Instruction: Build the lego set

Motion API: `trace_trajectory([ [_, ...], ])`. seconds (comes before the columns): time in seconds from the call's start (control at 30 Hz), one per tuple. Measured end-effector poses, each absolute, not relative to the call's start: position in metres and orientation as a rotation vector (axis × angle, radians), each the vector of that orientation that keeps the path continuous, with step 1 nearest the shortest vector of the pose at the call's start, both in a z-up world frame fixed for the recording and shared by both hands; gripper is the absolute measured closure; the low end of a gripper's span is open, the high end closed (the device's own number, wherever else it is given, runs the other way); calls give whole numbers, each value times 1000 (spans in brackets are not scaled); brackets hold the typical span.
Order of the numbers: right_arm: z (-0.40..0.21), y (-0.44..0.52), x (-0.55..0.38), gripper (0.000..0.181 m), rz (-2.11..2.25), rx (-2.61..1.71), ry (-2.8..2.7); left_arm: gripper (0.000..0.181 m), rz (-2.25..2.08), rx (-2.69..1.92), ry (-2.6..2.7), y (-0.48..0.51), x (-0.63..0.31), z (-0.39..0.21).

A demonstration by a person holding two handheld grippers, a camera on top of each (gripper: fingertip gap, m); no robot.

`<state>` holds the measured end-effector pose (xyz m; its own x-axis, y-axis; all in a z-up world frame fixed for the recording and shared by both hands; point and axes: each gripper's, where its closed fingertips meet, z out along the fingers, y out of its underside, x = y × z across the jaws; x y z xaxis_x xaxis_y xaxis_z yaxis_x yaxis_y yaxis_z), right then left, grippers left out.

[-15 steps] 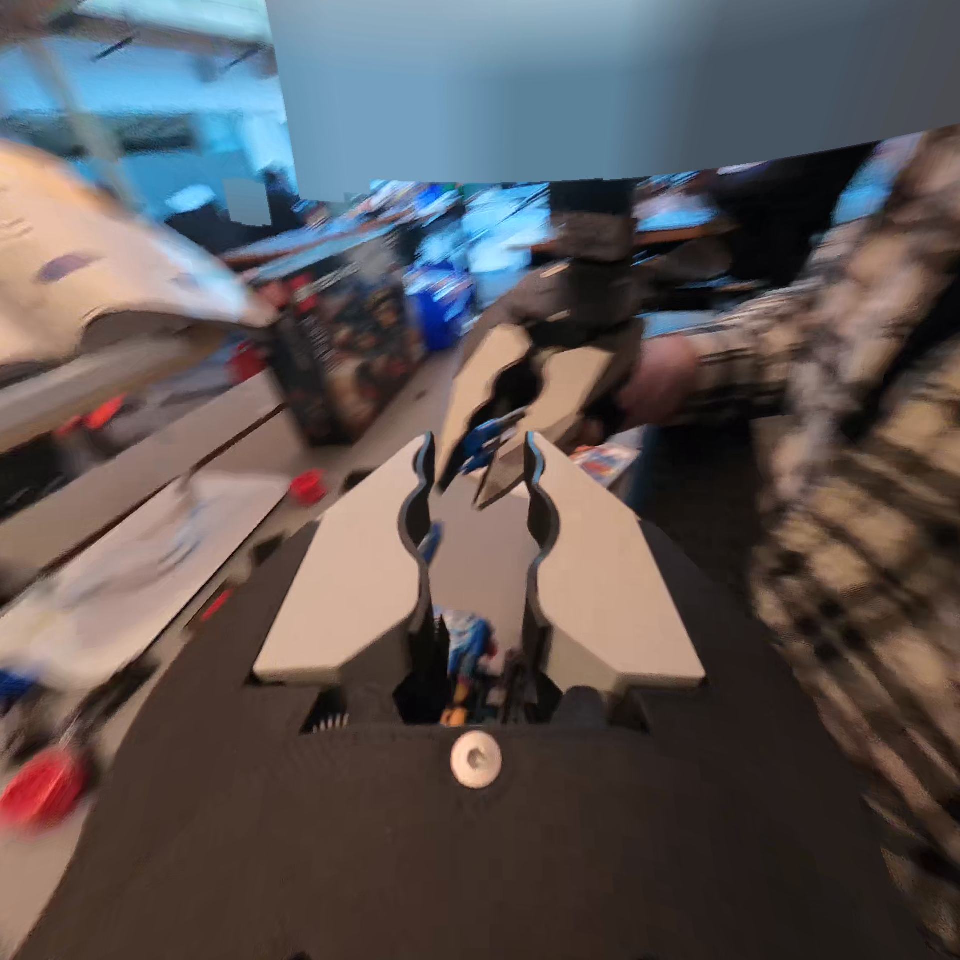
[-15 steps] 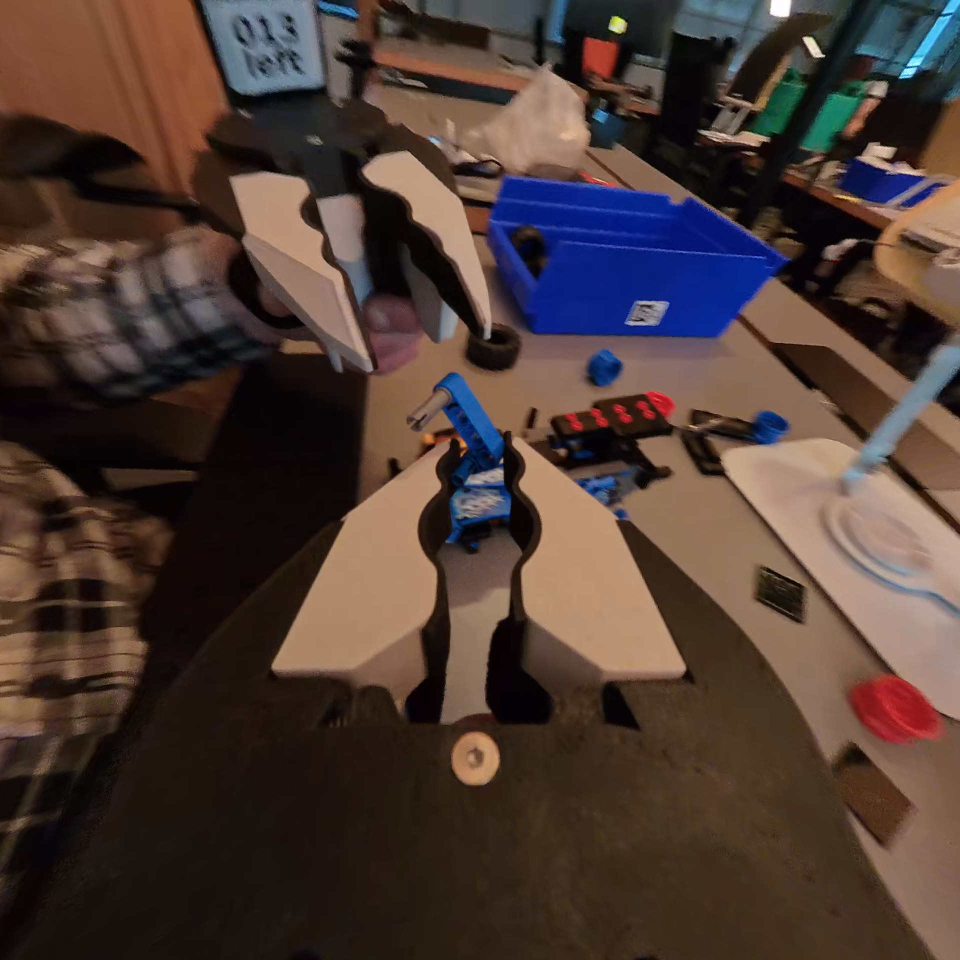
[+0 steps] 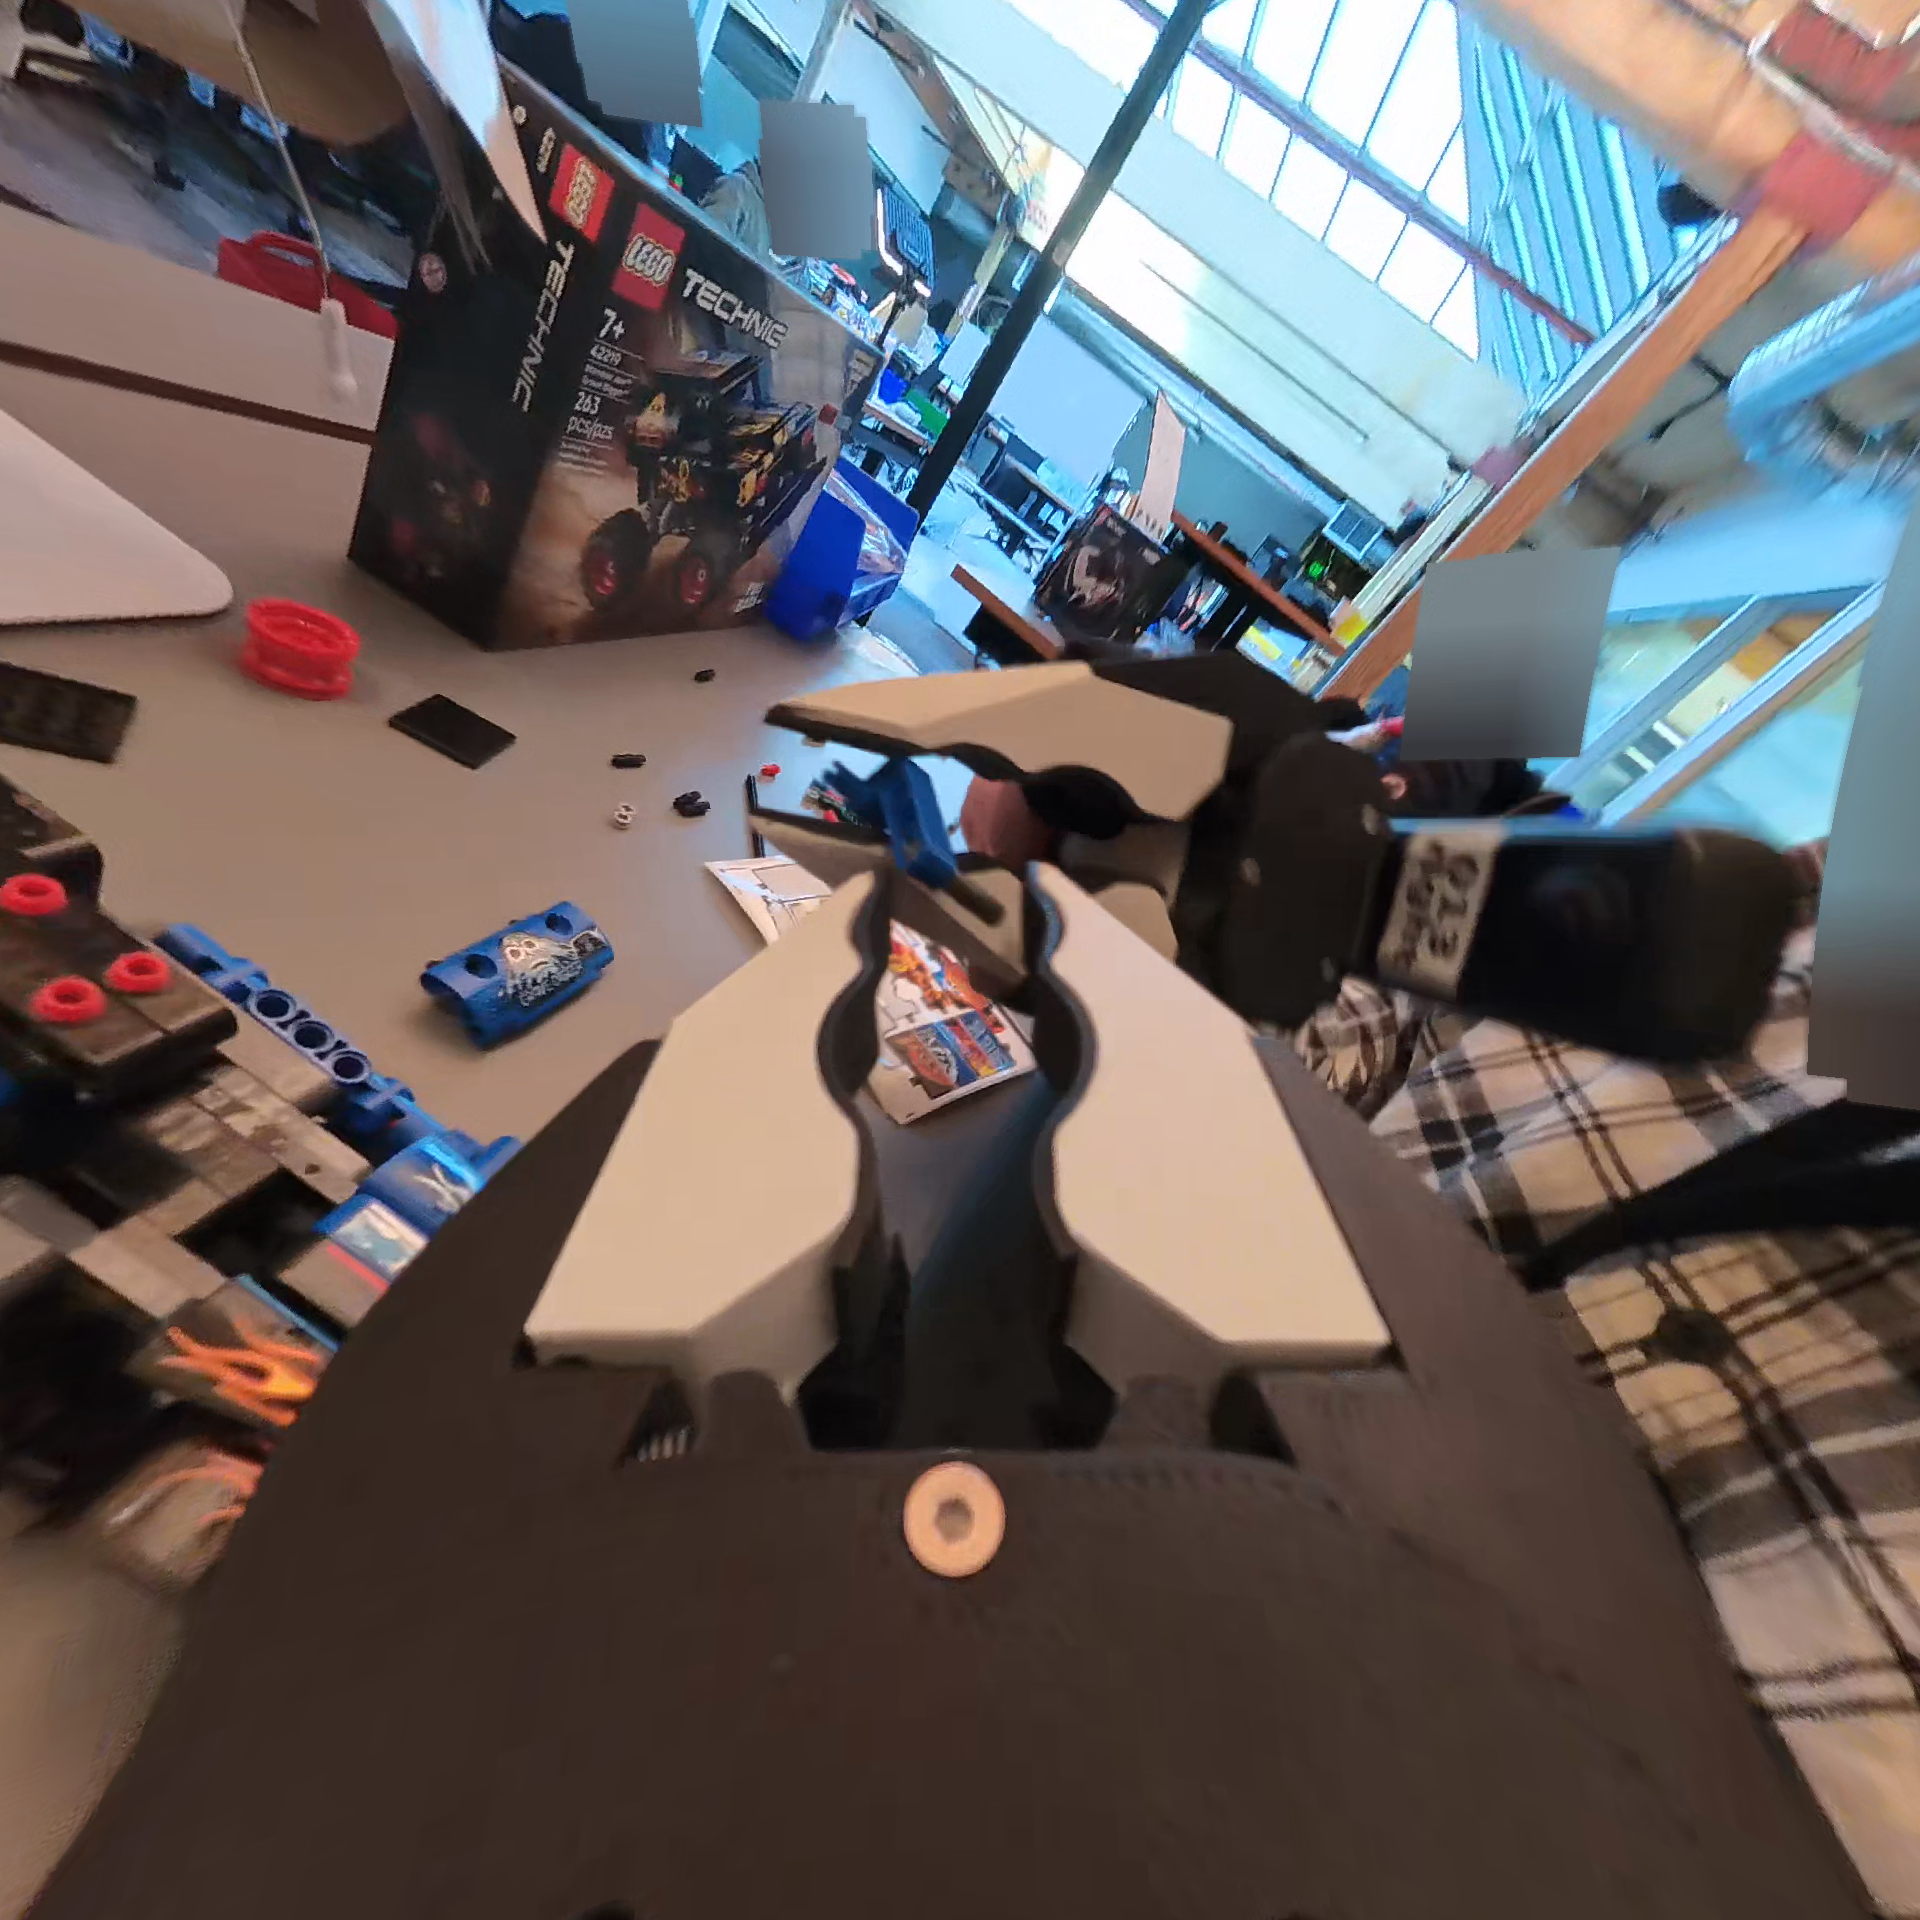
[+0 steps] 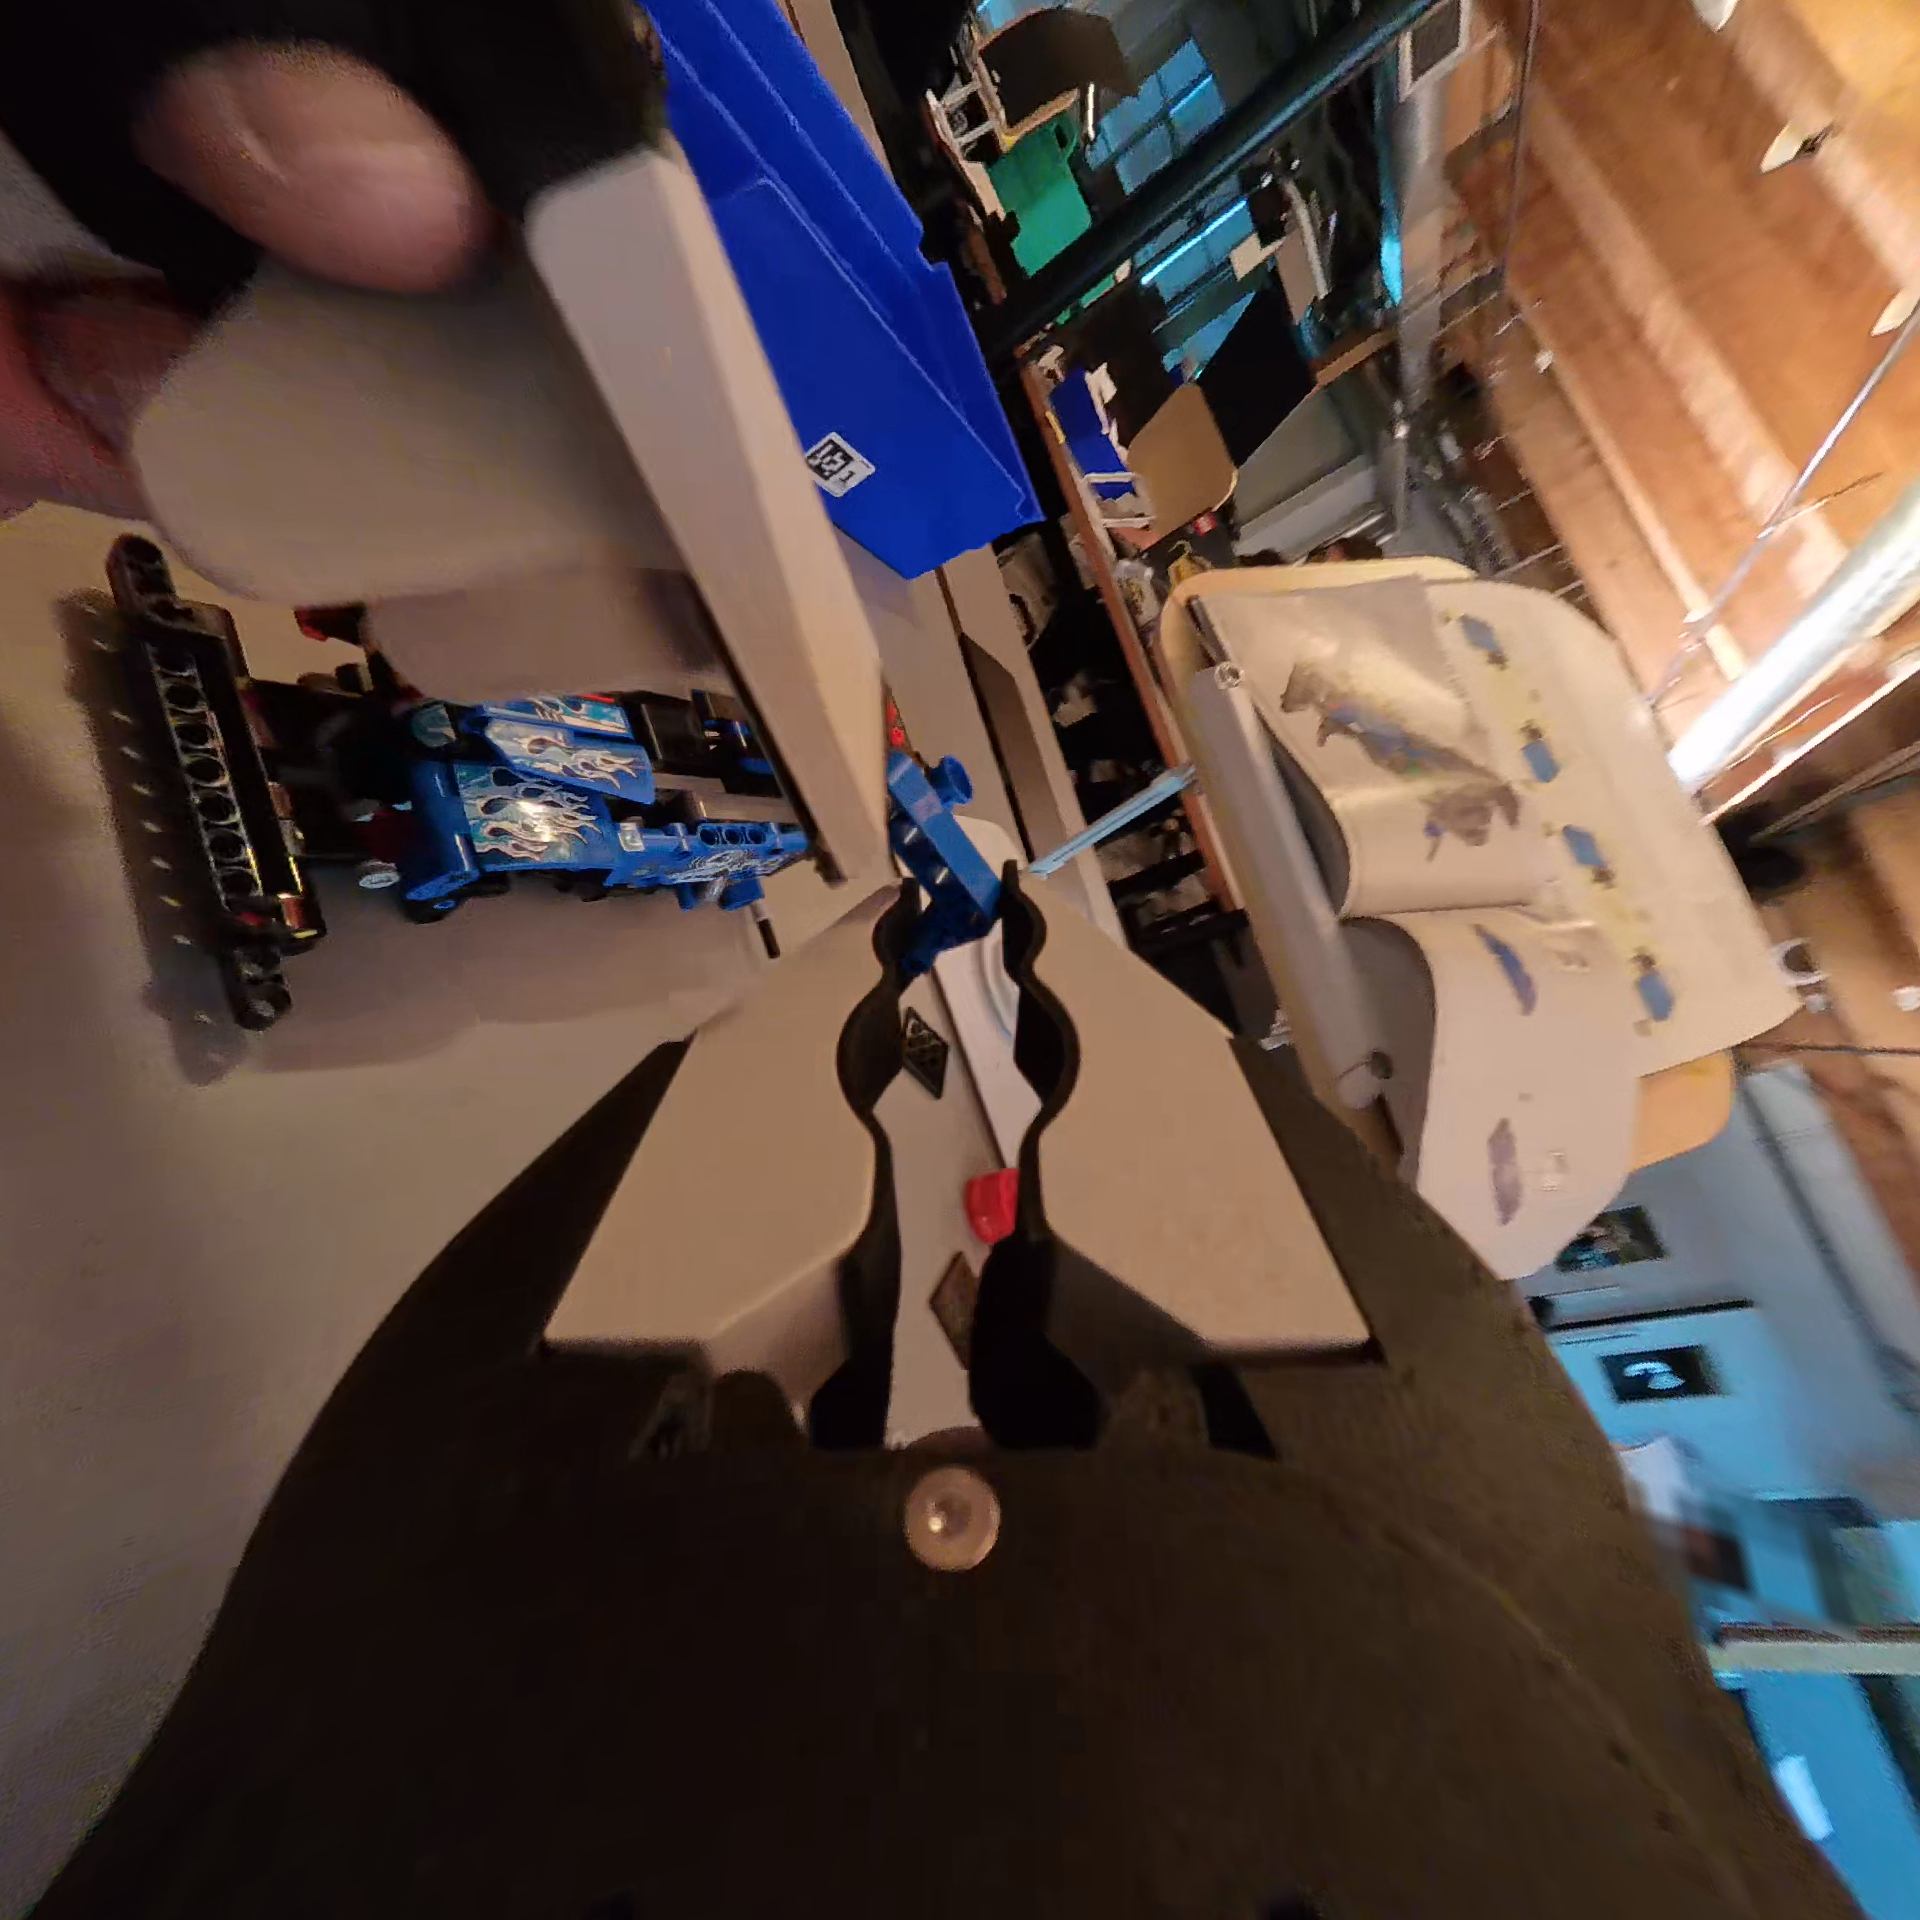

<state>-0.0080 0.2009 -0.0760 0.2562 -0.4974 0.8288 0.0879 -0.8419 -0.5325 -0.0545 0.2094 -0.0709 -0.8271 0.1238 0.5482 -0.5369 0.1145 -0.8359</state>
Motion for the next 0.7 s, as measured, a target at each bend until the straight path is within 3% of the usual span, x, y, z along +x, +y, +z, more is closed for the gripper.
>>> trace_trajectory([
  [0.2,-78,205,-9,166,-1637,-2076,316,176,1762,386,-1969,211,-53,-77],
  [0.3,-86,210,-12,157,-1459,-2085,316,176,1738,291,-2077,217,-52,-79],
  [0.57,-82,220,-28,163,-1249,-2102,215,176,1656,125,-2304,226,-39,-80],
  [0.7,-83,224,-28,154,-1242,-2168,194,176,1613,2,-2429,229,-35,-81],
])
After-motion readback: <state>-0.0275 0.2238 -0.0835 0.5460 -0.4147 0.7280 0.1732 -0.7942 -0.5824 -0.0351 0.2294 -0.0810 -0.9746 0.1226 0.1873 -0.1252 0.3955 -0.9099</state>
